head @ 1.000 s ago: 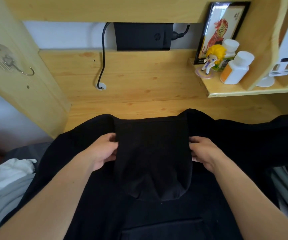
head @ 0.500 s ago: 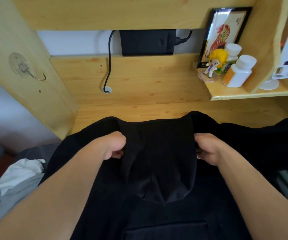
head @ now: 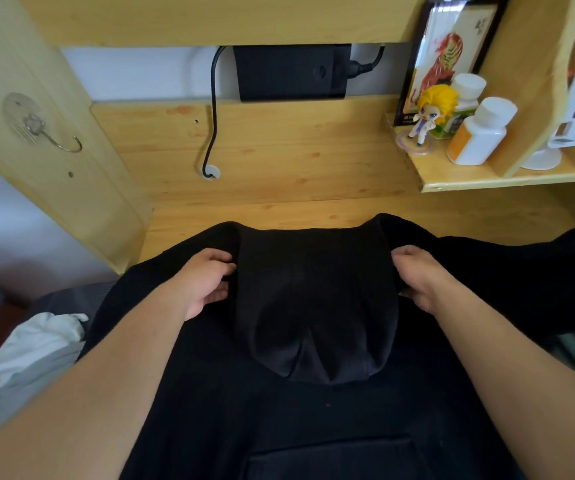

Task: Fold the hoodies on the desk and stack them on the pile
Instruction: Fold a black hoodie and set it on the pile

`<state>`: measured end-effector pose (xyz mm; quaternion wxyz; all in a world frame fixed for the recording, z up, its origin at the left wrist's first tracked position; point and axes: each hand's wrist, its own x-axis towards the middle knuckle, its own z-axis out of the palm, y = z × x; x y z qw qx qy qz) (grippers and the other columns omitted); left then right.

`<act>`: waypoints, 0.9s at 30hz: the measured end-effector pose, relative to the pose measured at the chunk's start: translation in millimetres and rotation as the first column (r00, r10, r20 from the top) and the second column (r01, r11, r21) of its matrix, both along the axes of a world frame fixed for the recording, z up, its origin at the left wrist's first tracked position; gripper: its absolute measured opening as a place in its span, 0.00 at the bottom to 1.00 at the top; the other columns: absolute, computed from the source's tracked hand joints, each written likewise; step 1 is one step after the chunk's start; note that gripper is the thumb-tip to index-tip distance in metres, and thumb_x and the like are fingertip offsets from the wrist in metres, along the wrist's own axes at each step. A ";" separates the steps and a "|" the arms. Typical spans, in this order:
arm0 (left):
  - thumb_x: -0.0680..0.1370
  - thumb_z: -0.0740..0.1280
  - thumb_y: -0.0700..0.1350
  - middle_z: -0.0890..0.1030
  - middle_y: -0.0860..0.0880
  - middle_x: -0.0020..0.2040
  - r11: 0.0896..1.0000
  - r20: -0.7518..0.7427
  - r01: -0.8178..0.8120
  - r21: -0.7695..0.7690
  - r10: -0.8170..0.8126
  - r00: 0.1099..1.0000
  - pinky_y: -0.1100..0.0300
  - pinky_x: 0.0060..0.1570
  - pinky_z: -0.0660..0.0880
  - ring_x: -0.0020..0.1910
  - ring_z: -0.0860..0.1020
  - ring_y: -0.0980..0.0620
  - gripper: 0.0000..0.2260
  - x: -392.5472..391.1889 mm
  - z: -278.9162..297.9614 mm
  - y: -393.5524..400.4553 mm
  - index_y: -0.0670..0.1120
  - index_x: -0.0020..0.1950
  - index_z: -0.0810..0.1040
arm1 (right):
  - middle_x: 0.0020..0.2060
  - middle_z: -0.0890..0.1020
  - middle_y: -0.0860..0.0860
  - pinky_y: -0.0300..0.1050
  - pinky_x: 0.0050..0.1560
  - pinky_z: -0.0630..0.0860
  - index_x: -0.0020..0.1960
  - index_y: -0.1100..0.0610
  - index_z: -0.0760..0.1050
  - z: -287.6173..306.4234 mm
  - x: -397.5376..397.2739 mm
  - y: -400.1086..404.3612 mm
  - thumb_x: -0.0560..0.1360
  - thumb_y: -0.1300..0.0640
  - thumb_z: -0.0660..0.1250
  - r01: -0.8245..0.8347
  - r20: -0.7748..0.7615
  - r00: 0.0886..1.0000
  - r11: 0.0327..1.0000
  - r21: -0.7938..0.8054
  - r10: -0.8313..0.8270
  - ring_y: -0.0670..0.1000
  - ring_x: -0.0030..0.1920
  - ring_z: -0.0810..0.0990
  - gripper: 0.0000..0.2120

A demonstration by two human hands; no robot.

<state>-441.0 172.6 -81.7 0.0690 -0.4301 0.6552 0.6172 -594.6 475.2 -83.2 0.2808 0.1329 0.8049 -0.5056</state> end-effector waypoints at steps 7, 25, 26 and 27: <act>0.79 0.72 0.50 0.78 0.52 0.55 0.827 0.105 0.321 -0.461 -0.309 0.945 0.60 0.47 0.74 0.50 0.77 0.54 0.09 27.0 -8.2 29.7 0.51 0.57 0.76 | 0.43 0.83 0.54 0.48 0.44 0.82 0.46 0.53 0.79 2.7 30.8 1.5 0.77 0.61 0.66 -0.164 -0.204 0.942 0.897 0.409 0.265 0.54 0.42 0.83 0.05; 0.82 0.68 0.41 0.82 0.46 0.54 0.977 -0.042 -0.206 -0.057 0.204 0.978 0.48 0.60 0.76 0.53 0.79 0.48 0.04 17.3 12.7 25.4 0.49 0.52 0.79 | 0.45 0.82 0.58 0.59 0.52 0.82 0.40 0.56 0.71 17.8 28.9 16.7 0.79 0.65 0.67 0.168 -0.070 0.981 0.971 -0.170 -0.182 0.58 0.48 0.83 0.10; 0.83 0.67 0.40 0.83 0.45 0.56 0.956 -0.075 -0.268 0.122 0.278 0.958 0.46 0.61 0.77 0.55 0.81 0.46 0.04 19.3 18.3 20.0 0.48 0.54 0.79 | 0.47 0.84 0.59 0.58 0.53 0.82 0.41 0.57 0.71 25.7 27.1 26.5 0.80 0.66 0.66 0.195 -0.005 0.978 0.921 -0.338 -0.210 0.59 0.50 0.85 0.10; 0.83 0.65 0.38 0.84 0.44 0.56 0.906 -0.104 -0.302 0.295 0.345 0.933 0.44 0.61 0.78 0.56 0.83 0.45 0.05 21.1 22.3 15.1 0.45 0.58 0.79 | 0.48 0.85 0.60 0.56 0.53 0.82 0.43 0.58 0.71 31.2 26.3 32.4 0.80 0.68 0.64 0.234 0.063 0.971 0.849 -0.474 -0.232 0.59 0.51 0.86 0.09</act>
